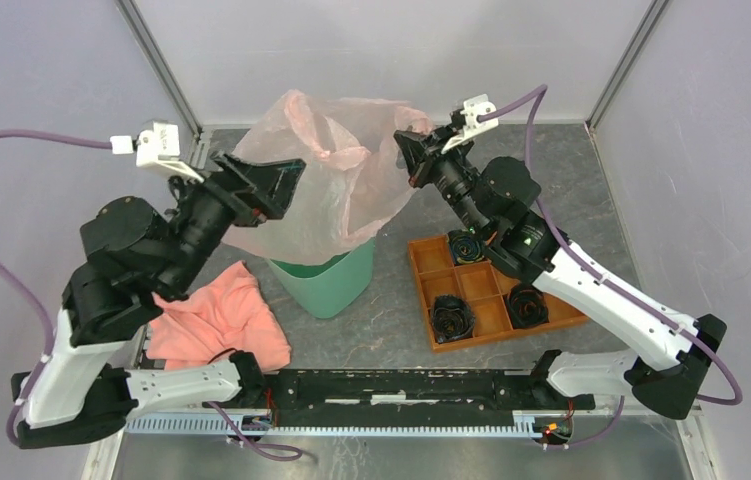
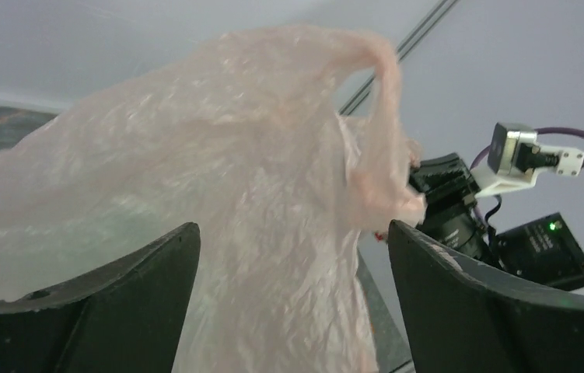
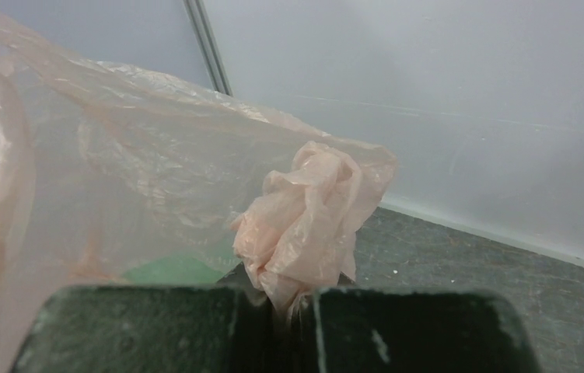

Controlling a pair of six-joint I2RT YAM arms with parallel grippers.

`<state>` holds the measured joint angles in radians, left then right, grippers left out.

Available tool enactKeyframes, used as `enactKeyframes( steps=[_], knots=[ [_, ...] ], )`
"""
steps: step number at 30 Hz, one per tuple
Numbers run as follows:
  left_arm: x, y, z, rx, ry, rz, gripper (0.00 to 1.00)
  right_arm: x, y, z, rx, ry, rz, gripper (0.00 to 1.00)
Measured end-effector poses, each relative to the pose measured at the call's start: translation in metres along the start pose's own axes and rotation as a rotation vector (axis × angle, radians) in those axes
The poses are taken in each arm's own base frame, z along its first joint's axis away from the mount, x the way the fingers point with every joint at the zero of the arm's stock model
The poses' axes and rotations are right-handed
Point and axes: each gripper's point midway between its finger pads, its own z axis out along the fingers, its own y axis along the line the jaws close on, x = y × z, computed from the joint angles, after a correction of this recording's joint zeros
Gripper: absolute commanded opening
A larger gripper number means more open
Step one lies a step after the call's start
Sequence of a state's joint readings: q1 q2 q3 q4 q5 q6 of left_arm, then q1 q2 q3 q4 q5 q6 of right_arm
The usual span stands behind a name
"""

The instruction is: Put the trash bags into the trash bin

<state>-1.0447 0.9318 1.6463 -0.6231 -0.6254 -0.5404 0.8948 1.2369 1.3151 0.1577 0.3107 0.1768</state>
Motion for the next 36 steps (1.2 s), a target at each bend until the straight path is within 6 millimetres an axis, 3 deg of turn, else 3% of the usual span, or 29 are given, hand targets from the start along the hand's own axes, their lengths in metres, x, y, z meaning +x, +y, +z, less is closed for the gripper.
enactKeyframes(
  steps=[9,12,15,18,21,25,30,32,36],
  knots=[
    [0.031,0.055,-0.048,-0.106,0.138,-0.016,0.97,0.003,-0.027,0.006,0.012,0.008,0.026,0.01],
    [0.033,0.087,-0.066,-0.206,0.135,-0.003,1.0,0.008,-0.028,0.006,-0.006,0.02,0.036,0.01],
    [0.034,0.113,-0.07,-0.323,0.121,0.061,1.0,0.01,-0.021,0.006,-0.045,0.027,0.045,0.01],
    [0.038,0.131,-0.061,-0.487,0.137,0.191,1.0,0.01,-0.015,0.005,-0.078,0.03,0.048,0.01],
    [0.051,0.135,-0.039,-0.603,0.166,0.31,1.0,0.011,-0.011,0.004,-0.101,0.035,0.049,0.01],
    [0.09,0.144,-0.02,-0.638,0.245,0.394,1.0,0.011,-0.008,0.004,-0.12,0.037,0.05,0.01],
    [0.104,0.147,-0.003,-0.585,0.293,0.281,0.87,0.011,-0.003,0.003,-0.142,0.042,0.06,0.01],
    [0.111,0.143,0.008,-0.54,0.326,0.222,0.86,0.012,-0.002,0.003,-0.148,0.043,0.064,0.01],
    [0.145,0.116,0.034,-0.363,0.401,0.109,0.88,0.012,0.0,0.002,-0.158,0.046,0.073,0.01]
  ],
)
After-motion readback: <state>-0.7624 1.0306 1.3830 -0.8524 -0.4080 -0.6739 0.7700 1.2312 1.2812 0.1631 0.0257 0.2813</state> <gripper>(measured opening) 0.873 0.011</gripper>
